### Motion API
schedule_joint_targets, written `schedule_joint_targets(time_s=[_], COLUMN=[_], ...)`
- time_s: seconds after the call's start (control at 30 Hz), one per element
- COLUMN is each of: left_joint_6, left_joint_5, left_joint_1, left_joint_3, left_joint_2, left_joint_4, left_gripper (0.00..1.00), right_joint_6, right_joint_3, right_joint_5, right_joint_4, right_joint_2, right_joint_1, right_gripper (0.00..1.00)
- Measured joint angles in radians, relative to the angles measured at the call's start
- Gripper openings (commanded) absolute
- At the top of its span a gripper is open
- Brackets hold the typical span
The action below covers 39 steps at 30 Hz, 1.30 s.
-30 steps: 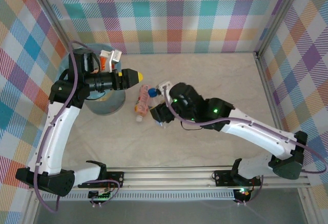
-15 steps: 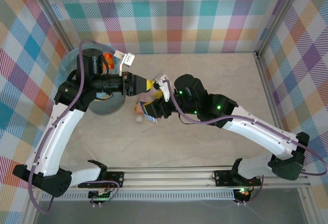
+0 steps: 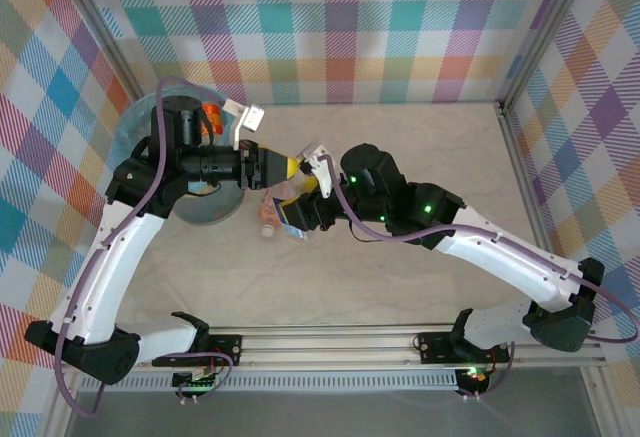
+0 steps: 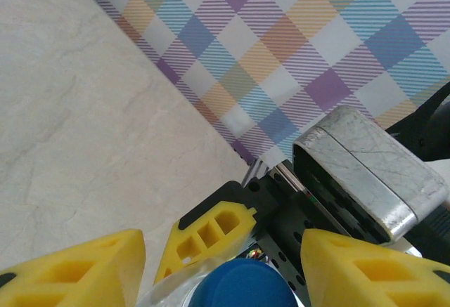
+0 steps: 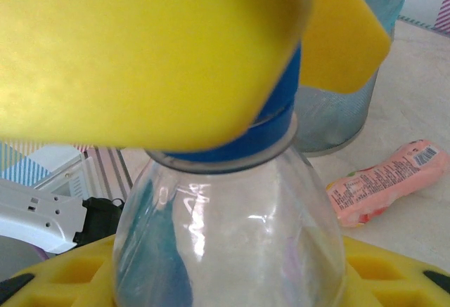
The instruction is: Put the plastic bottles in the bin
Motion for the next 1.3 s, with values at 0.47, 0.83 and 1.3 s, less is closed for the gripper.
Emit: schedule_joint_targets(time_s=[0.47, 0.83, 1.3], left_joint_6=[0.003, -0.066, -0.058], left_joint_5=[-0.047, -0.459, -0.787], left_joint_1=[-0.02, -0.024, 0.407], left_joint_3=[0.002, 0.127, 0.596], left_joint_2=[-0.021, -0.047, 0.267], left_joint_4=[0.04, 0.026, -0.171], left_gripper=[0.0, 0.0, 0.0], right_joint_6=[0.02, 0.045, 0.039], right_joint_3=[0.006, 0.013, 0.002], right_joint_5=[0.005, 0.169, 0.277], right_joint_4=[0.005, 0.082, 0.176], right_joint_2=[0.0, 0.0, -0.018], right_joint_1=[-0.002, -0.002, -0.002], right_gripper=[0.61, 0.98, 0.98])
